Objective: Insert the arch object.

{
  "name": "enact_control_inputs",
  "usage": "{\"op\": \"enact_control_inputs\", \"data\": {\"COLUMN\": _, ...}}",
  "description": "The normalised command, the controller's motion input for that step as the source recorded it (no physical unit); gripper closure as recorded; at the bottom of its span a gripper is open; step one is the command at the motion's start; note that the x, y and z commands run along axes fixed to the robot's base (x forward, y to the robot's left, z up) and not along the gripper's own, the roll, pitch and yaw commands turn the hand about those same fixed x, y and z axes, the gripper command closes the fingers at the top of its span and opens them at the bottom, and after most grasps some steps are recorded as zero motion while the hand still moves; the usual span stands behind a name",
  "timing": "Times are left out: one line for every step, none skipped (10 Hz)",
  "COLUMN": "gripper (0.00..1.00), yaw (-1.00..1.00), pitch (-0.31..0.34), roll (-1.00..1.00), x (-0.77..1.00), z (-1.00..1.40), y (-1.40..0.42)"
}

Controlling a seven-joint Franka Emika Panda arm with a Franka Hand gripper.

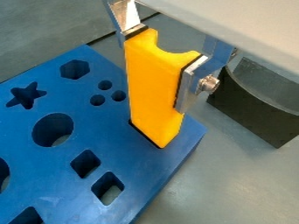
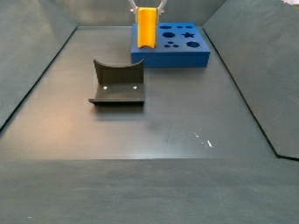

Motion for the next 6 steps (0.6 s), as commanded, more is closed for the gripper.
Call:
{"op": "enact_control_inputs", "data": {"gripper": 1.00, "yaw": 0.07, "pitch": -0.004, "roll": 0.01, "x": 0.02, "z": -0.53, "y": -0.05}}
{"op": "enact_control_inputs", "data": {"gripper": 1.00, "yaw": 0.01, "pitch": 0.000, "roll": 0.05, "x": 0.00, "z": -0.55, "y": -0.05}}
{"op": "enact_control_inputs", "data": {"gripper": 1.00, "yaw": 0.03, "pitch": 0.000, "roll": 0.04, "x": -0.06, "z": -0.47, "y": -0.05}}
{"op": "enact_control_inputs", "data": {"gripper": 1.00, "yaw": 0.03, "pitch": 0.000, "roll": 0.01, "x": -0.04, "z": -0.42, "y": -0.06}}
{"op": "enact_control_inputs", "data": {"gripper": 1.00, "yaw": 0.00, "pitch": 0.000, "roll": 0.00, "x": -0.01, "z": -0.43, "y": -0.02}}
{"op": "enact_control_inputs", "data": {"gripper": 1.00, "yaw": 0.00, "pitch": 0.000, "roll": 0.00, "x": 0.00, "z": -0.54, "y": 0.00}}
